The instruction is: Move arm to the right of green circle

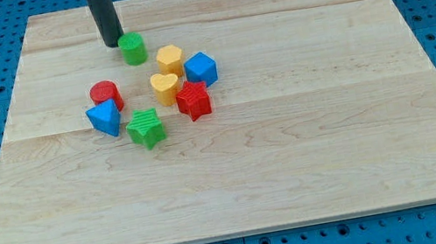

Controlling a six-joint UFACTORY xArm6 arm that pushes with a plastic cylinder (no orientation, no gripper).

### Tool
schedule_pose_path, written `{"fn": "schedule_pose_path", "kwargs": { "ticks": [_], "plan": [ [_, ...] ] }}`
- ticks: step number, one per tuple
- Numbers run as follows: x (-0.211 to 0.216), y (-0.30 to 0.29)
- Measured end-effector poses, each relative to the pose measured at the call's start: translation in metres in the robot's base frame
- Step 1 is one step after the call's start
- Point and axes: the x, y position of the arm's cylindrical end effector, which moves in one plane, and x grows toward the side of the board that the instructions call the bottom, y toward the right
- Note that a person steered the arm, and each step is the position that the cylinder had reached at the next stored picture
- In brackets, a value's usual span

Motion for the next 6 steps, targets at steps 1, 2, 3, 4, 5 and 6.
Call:
{"fn": "schedule_pose_path", "kwargs": {
  "ticks": [1, 2, 3, 4, 5, 6],
  "plan": [
    [0.023, 0.001],
    [0.002, 0.0],
    [-0.01, 0.039],
    [-0.003, 0.073],
    [0.011, 0.055],
    [0.015, 0.014]
  ]
}}
